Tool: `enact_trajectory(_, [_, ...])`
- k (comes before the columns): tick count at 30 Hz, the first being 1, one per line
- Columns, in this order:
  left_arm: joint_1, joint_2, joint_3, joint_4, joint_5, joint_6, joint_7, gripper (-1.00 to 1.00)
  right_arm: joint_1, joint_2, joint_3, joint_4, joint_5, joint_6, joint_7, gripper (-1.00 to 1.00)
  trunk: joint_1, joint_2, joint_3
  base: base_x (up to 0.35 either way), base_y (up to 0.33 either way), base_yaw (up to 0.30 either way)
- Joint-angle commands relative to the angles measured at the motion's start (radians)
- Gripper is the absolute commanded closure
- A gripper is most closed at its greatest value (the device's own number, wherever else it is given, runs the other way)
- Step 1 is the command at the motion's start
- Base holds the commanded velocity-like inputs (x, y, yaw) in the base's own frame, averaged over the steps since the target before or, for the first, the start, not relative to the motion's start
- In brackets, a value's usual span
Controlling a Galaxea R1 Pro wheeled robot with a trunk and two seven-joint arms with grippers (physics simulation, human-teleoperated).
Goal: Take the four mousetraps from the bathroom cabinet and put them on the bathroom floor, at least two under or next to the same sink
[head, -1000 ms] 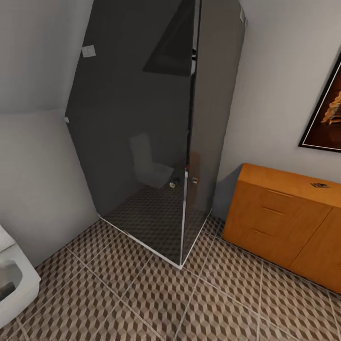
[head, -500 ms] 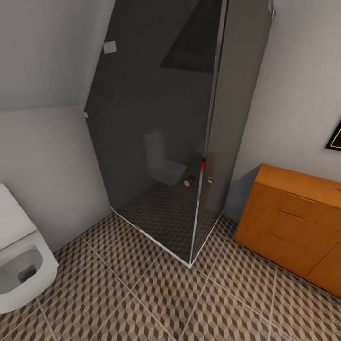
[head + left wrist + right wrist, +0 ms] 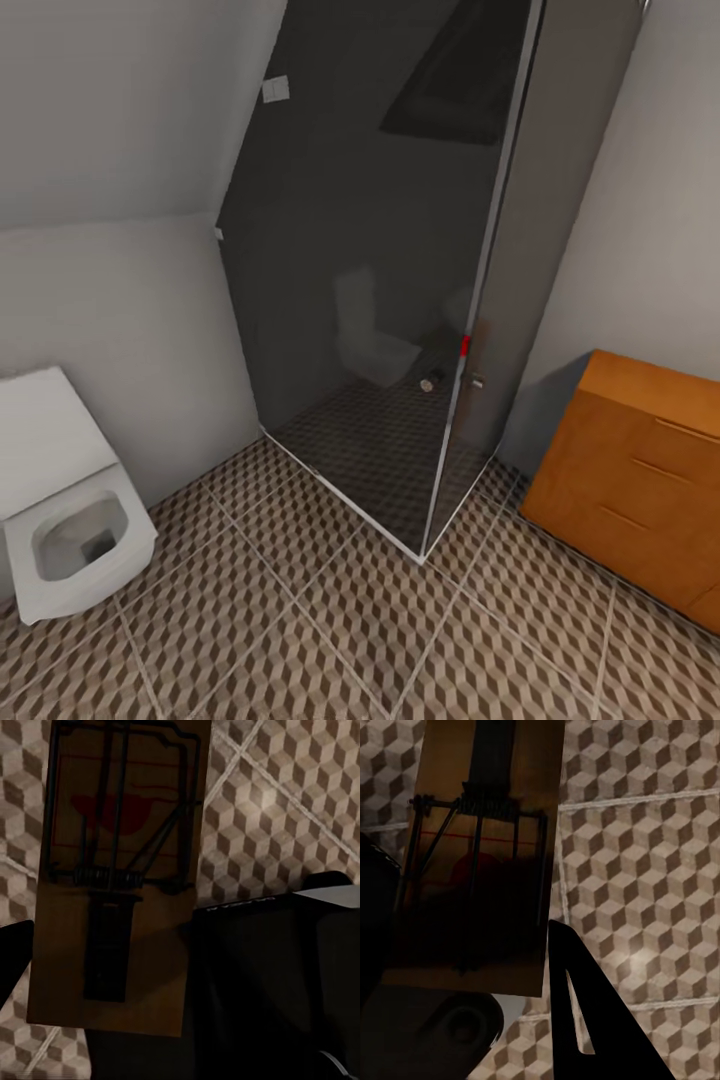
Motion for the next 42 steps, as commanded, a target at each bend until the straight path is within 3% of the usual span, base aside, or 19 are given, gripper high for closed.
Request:
enact_trajectory(1, [-0.001, 0.001, -0.008, -0.001, 0.007, 0.001, -0.002, 1.0, 0.0, 0.0, -0.001, 0.0, -0.003, -0.002, 0.007, 1.0, 0.0, -0.001, -0.003, 0.0, 0.0, 0.201])
enact_trajectory(17, [-0.001, 0.001, -0.008, -0.001, 0.007, 0.001, -0.002, 1.0, 0.0, 0.0, -0.001, 0.0, -0.003, -0.002, 0.007, 1.0, 0.0, -0.001, -0.022, 0.0, 0.0, 0.208])
enact_trajectory(42, [-0.001, 0.001, -0.008, -0.001, 0.007, 0.001, -0.002, 1.0, 0.0, 0.0, -0.001, 0.0, -0.005, -0.003, 0.007, 1.0, 0.0, -0.001, -0.023, 0.0, 0.0, 0.198])
